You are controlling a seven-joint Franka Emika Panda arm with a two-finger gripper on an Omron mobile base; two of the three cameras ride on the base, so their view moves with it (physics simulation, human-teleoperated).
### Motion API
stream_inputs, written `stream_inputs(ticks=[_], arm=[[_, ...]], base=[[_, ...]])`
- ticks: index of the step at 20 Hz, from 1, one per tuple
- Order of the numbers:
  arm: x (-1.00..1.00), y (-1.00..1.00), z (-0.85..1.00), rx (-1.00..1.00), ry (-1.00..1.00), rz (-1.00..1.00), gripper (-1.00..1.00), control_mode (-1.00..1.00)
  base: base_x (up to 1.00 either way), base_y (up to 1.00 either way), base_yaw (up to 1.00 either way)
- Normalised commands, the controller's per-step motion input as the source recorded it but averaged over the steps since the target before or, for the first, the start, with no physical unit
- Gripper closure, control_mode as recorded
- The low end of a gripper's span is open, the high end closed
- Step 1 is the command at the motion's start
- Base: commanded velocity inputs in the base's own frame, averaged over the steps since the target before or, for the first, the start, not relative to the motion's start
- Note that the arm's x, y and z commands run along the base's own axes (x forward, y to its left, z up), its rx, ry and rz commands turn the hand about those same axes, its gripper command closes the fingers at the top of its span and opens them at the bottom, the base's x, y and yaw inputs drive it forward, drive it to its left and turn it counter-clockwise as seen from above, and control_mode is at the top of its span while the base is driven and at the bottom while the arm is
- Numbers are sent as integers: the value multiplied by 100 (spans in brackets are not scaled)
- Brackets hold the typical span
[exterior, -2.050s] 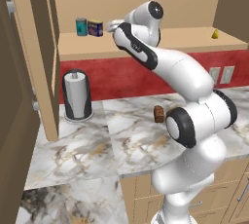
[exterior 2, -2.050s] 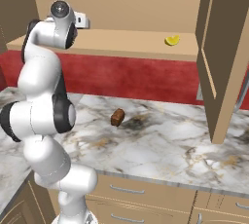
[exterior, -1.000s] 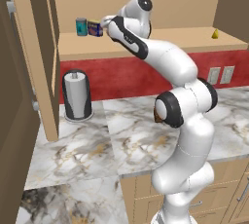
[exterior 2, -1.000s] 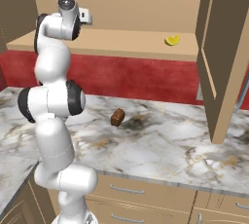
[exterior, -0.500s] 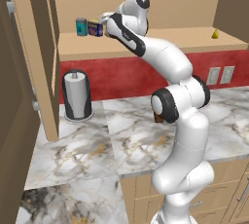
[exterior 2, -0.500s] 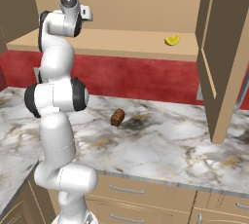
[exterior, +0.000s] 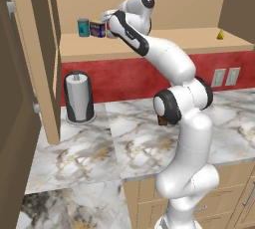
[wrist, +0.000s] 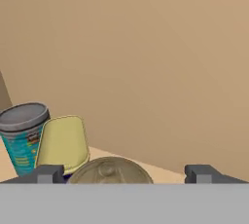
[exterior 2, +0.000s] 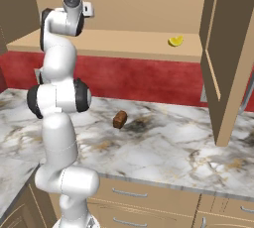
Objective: Pick the cans from the counter and place them in their designated side in the cabinet.
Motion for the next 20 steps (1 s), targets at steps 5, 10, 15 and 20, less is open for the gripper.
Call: stream_inputs(ticks=[5, 10, 15, 20], arm=[[0, -5, 0, 0, -11, 5, -100, -100], [-11, -2, 0, 0, -16, 6, -100, -100], [-28, -2, 0, 0, -17, 6, -100, -100], [-43, -8, 6, 0, -13, 6, -100, -100]], base=[[0, 0, 0], [0, 0, 0], [0, 0, 0], [0, 0, 0]])
